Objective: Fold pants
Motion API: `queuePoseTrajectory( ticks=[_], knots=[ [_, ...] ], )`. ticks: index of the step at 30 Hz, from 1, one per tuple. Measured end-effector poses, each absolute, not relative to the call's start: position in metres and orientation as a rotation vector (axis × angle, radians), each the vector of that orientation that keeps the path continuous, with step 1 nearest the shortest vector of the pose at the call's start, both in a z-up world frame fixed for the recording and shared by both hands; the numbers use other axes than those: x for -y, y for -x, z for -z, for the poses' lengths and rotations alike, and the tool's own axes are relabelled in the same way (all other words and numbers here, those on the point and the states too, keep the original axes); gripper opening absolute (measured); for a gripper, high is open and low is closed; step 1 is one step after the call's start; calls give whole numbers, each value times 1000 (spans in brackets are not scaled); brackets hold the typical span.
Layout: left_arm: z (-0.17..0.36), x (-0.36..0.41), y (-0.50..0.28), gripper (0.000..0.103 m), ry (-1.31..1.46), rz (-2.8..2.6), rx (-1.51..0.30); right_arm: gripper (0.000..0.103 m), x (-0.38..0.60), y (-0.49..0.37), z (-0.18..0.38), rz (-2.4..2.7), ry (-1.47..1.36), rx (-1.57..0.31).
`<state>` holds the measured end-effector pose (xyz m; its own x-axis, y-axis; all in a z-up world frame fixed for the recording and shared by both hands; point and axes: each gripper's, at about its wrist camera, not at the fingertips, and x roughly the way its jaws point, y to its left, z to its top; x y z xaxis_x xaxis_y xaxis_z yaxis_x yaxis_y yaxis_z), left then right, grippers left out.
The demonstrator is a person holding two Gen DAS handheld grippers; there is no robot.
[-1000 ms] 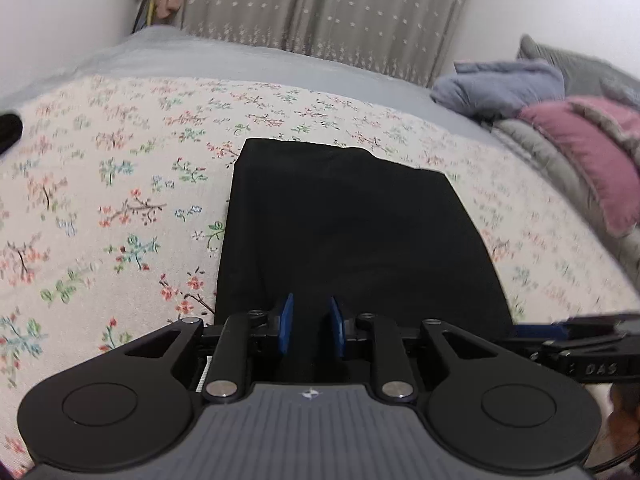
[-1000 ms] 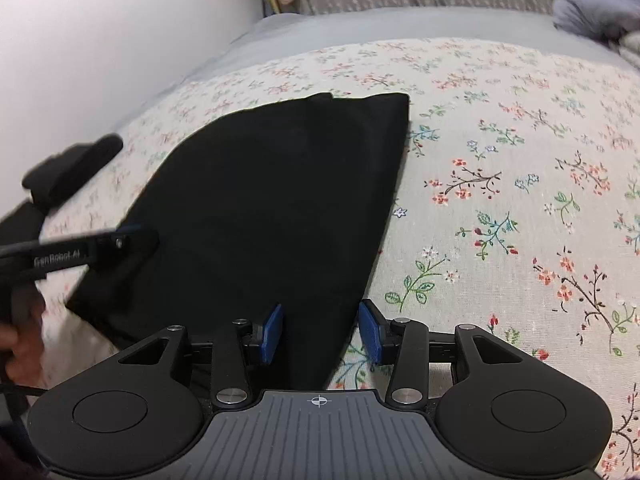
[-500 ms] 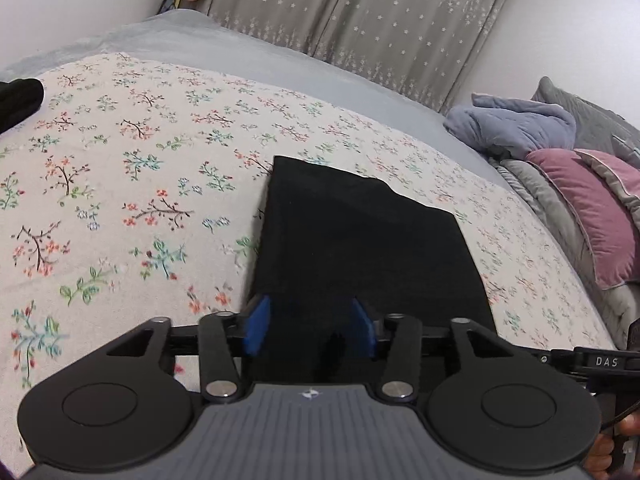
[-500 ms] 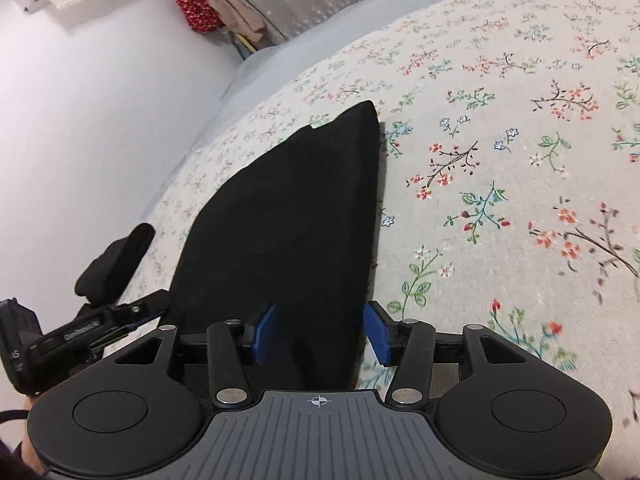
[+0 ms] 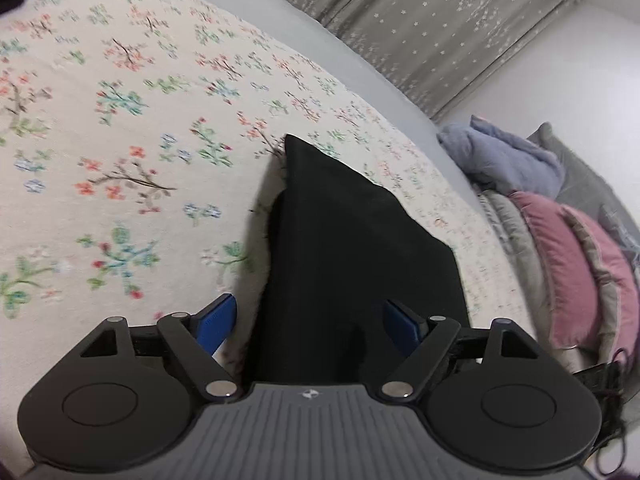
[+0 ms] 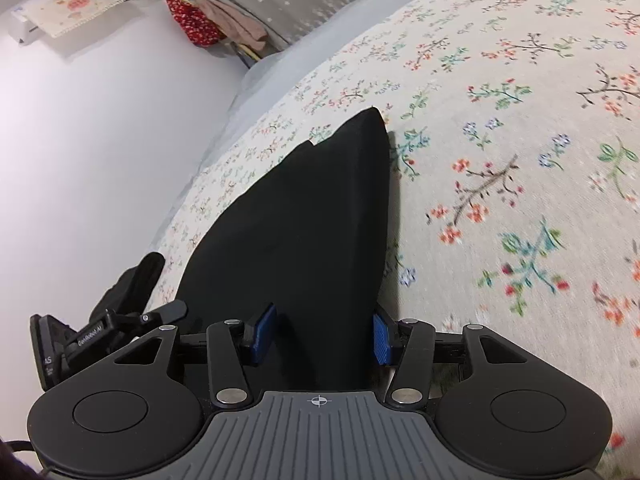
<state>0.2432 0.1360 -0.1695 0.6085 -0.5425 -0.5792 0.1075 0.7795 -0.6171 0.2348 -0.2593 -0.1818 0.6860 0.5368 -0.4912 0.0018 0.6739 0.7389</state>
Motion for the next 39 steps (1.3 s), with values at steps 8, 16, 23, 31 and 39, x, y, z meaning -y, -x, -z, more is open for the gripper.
queuePoseTrajectory(
  ticks=[8, 16, 23, 31, 39],
  knots=[
    [169, -118, -257, 93, 564, 403, -872, 46, 248, -242, 178, -345, -699, -743],
    [161, -116, -256, 38, 532, 355, -823, 15, 228, -235, 156, -281, -471, -688],
    [136, -89, -269, 34, 516, 398, -736, 9, 232, -238, 121, -244, -305, -608],
    [118, -42, -318, 34, 491, 440, -666, 9, 279, -279, 100, -197, -263, -550],
    [159, -5, -354, 48, 406, 388, -760, 21, 320, -327, 155, -166, -329, -679]
  ],
)
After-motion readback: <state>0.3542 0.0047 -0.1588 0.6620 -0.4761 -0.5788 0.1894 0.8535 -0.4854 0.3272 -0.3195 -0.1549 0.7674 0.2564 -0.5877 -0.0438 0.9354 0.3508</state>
